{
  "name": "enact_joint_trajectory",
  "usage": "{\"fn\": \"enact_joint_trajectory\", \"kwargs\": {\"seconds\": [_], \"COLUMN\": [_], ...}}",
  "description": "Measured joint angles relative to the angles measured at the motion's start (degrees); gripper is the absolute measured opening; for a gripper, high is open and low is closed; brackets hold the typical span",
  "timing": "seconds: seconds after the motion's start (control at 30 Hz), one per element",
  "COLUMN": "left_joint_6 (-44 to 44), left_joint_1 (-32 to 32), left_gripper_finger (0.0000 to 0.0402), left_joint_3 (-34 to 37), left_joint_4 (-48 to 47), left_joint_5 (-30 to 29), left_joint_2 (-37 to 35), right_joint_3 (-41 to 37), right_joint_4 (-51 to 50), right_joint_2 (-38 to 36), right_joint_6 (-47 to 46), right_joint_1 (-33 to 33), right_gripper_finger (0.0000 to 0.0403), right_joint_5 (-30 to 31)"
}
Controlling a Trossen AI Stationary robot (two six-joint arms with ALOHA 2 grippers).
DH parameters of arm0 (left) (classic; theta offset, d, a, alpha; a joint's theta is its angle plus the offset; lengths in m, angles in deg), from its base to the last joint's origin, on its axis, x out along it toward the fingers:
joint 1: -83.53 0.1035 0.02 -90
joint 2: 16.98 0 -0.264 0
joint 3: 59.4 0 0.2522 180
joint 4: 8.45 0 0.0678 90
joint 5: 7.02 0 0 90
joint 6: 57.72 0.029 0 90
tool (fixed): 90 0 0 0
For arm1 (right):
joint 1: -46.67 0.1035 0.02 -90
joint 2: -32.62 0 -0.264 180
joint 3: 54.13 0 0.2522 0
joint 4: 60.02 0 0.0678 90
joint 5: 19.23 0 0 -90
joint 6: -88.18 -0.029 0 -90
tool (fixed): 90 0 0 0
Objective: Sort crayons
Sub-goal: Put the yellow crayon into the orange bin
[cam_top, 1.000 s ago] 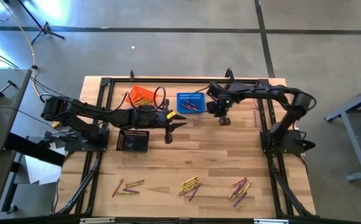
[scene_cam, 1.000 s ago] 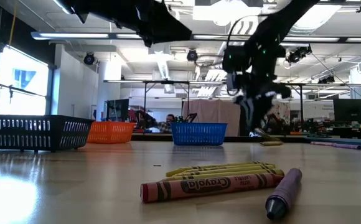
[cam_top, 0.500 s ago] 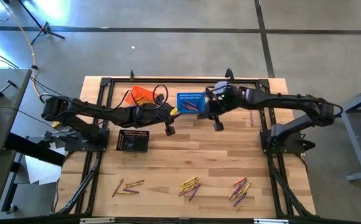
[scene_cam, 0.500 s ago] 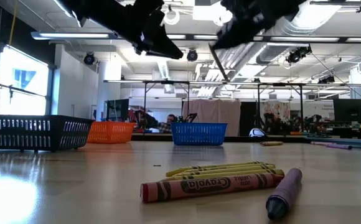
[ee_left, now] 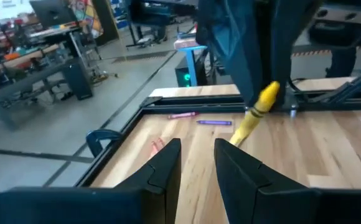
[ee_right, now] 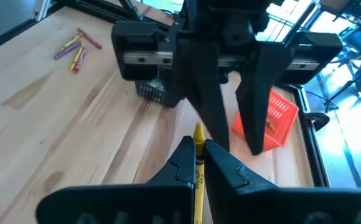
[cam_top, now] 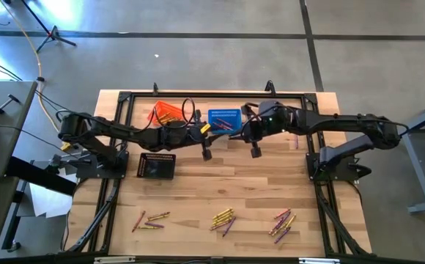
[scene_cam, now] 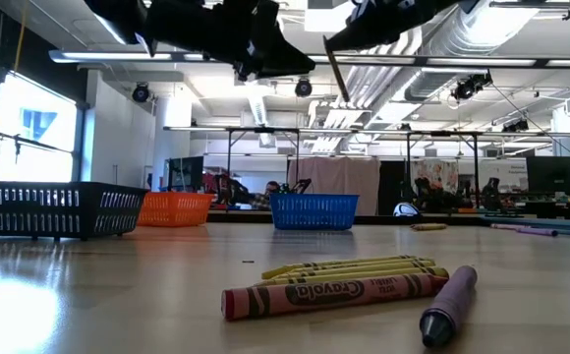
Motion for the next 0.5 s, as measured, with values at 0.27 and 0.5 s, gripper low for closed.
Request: {"fn": "enact_joint_trajectory", "kwargs": {"seconds": [0.27,0.5], "left_joint_6": [-1.6,-0.2], "left_joint_1": [-0.1,-0.2], "left_gripper_finger": [0.0121,0.0164], "left_joint_3": [0.0,0.0], "left_joint_4": [0.0,3.5], "left_joint_5": [0.4,0.6], "left_joint_2": [1.7,3.8], "right_joint_3": [0.0,0.0], "right_joint_4": [1.1,2.8], "right_joint_2": [0.0,0.0], "right_joint_6": [0.3,0.3], "right_joint_1": [0.0,0.0], "right_gripper_finger": [0.0001,0.0002], "right_joint_5": [0.1,0.1]}}
